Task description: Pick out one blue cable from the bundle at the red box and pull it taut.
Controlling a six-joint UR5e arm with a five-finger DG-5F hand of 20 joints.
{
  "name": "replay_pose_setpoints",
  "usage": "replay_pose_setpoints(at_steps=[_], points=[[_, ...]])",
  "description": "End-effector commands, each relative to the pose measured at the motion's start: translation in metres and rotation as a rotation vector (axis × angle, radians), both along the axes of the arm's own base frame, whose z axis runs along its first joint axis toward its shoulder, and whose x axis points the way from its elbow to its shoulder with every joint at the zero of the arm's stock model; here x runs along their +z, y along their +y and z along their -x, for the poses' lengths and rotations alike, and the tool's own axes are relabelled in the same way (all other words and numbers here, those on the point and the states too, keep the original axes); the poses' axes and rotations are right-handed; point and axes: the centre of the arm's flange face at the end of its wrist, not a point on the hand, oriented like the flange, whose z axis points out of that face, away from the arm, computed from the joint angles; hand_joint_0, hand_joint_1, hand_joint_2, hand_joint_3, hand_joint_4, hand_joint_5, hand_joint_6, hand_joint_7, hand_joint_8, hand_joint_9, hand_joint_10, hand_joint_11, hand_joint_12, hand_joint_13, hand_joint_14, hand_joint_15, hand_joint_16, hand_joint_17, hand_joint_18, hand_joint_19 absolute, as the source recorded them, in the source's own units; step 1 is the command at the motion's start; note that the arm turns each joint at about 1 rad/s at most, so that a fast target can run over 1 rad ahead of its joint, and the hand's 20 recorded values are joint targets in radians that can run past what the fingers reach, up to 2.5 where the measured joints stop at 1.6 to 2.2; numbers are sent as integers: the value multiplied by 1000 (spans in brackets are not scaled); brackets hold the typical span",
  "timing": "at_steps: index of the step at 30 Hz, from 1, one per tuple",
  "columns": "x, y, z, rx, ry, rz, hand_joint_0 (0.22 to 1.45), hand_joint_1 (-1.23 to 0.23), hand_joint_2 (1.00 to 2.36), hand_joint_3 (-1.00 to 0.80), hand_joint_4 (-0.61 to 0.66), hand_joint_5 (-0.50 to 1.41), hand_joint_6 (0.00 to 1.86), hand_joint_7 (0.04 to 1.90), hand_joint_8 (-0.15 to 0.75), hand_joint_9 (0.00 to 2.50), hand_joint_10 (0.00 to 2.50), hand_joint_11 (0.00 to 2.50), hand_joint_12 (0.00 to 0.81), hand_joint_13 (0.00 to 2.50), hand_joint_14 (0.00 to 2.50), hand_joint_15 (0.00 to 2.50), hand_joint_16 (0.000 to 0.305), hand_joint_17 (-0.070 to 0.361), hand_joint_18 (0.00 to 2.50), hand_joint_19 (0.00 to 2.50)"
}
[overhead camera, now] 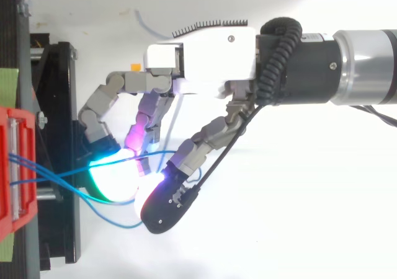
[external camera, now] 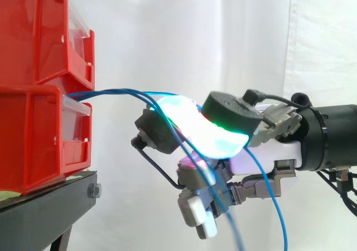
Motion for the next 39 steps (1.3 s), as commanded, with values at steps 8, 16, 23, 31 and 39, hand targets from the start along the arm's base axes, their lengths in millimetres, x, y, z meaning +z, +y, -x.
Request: replay_pose_setpoints(at_steps=[8,16,23,31,39], points=[[1,0,0,0,-3,0,769,-994,1000,-500,-213,-206,948,810,165,862,29,761,309,829,23,568,49,111,757,658],[0,3,-1,3,-1,0,523,-895,1000,-500,-166,-176,912,781,213,990,29,765,346,887,24,574,53,120,790,707],[2,4,-1,5,-6,0,408,-695,1000,-500,-143,-141,860,761,278,1147,27,738,403,989,20,565,64,144,913,719],[0,1,-1,2,-3,0,485,-277,1000,-500,-216,-106,780,904,249,1217,29,733,380,1015,23,579,57,129,889,780],[0,1,-1,2,-3,0,597,-409,1003,-462,-163,-108,787,1027,249,1221,32,761,368,1012,23,609,53,119,861,827]])
